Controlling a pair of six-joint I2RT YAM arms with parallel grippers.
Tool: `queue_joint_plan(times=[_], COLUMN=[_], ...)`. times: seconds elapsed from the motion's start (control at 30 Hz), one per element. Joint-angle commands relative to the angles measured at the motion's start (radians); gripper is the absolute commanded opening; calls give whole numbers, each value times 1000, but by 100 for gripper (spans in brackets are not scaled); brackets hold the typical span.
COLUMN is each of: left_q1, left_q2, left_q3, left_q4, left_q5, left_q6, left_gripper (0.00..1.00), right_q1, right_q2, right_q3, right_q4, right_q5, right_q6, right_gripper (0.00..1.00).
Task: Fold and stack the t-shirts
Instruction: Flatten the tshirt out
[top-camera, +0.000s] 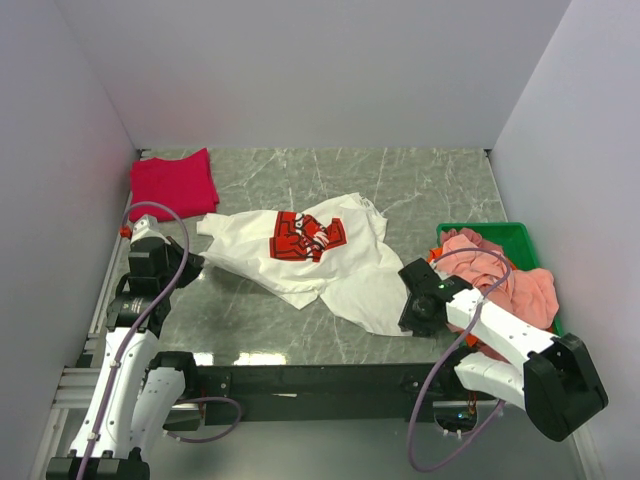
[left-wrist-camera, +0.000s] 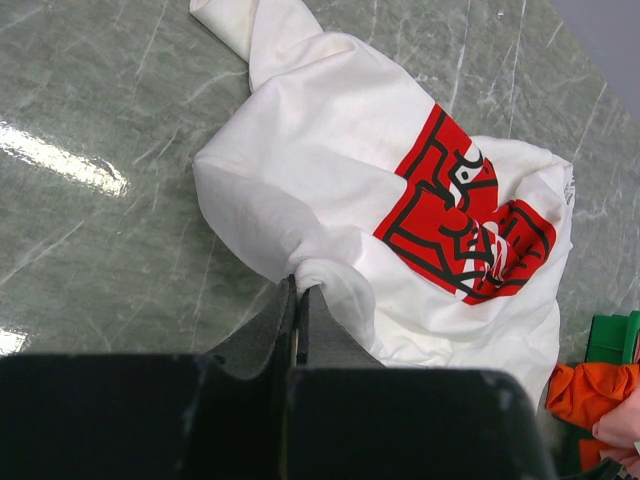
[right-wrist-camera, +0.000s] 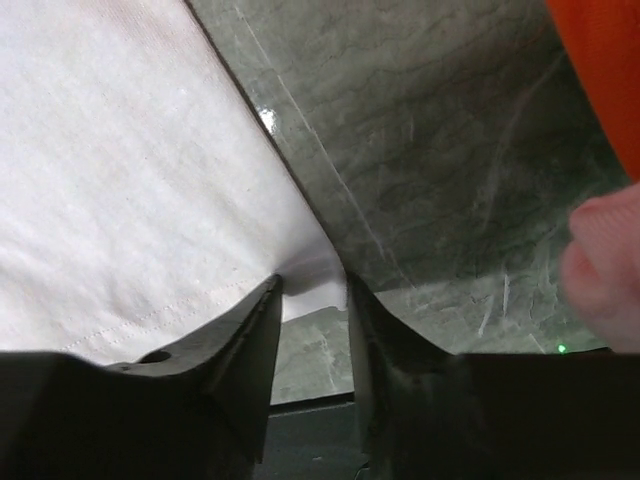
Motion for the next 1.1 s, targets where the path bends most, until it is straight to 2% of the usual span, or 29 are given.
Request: queue_joint_plan(times=[0.0, 0.13, 0.27, 0.47, 0.57, 0.67, 0.8, 0.97, 1.07], left_q1=[-4, -4, -4, -4, -4, -4, -4, 0, 2], left_q2=[-19, -22, -22, -3, 49, 173, 407, 624, 811], left_q3=[22, 22, 24, 38, 62, 123, 316, 586, 873], left_q4=[28, 30, 31, 57, 91, 141, 194, 220, 220], left_q5=[7, 7, 7, -26, -12, 16, 50, 70, 106], left_q6=[7, 7, 8, 24, 36, 59, 112, 125, 96], left_gripper=[1, 1, 1, 1, 1, 0, 0, 0, 0], right_q1=[8, 8, 6, 5, -9, -52, -141, -245, -274], right_q2=[23, 14, -17, -60, -28, 30, 131, 292, 394], right_q3=[-15, -16, 16, 169, 287, 417, 621, 1015, 1284], right_q4=[49, 52, 23, -51, -88, -103, -123, -181, -227], right_q5=[25, 14, 3, 16, 43, 54, 52, 40, 37], right_q6=[9, 4, 0, -31, -74, -132, -218, -292, -310], right_gripper=[37, 22, 2, 0, 0, 0, 0, 0, 0])
